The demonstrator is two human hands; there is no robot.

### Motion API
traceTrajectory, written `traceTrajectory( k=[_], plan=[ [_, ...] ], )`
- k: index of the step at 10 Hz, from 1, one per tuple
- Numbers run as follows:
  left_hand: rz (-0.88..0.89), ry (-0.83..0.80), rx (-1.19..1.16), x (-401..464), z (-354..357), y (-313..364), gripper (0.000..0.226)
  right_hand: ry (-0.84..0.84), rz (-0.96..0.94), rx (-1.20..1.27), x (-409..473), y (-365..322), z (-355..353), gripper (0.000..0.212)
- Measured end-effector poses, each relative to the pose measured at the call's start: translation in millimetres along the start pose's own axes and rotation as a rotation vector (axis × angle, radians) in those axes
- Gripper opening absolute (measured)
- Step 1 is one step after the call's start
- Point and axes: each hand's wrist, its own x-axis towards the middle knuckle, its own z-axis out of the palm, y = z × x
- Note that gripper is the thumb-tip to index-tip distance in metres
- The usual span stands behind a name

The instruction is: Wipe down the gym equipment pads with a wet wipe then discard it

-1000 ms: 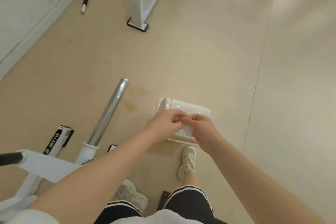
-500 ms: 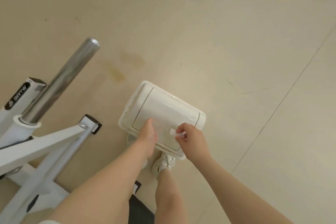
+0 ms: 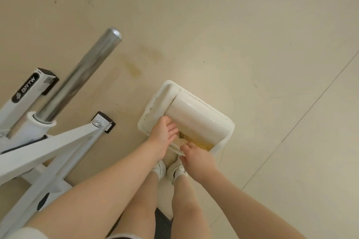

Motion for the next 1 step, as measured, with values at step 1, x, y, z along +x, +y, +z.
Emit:
traceTrajectory(
  k=[1],
  plan=[
    [0.060, -0.015, 0.067, -42.6, -15.9, 28.2, 0.045, 0.047, -0.033, -0.009, -30.6, -19.5, -40.7, 0.031]
  ],
)
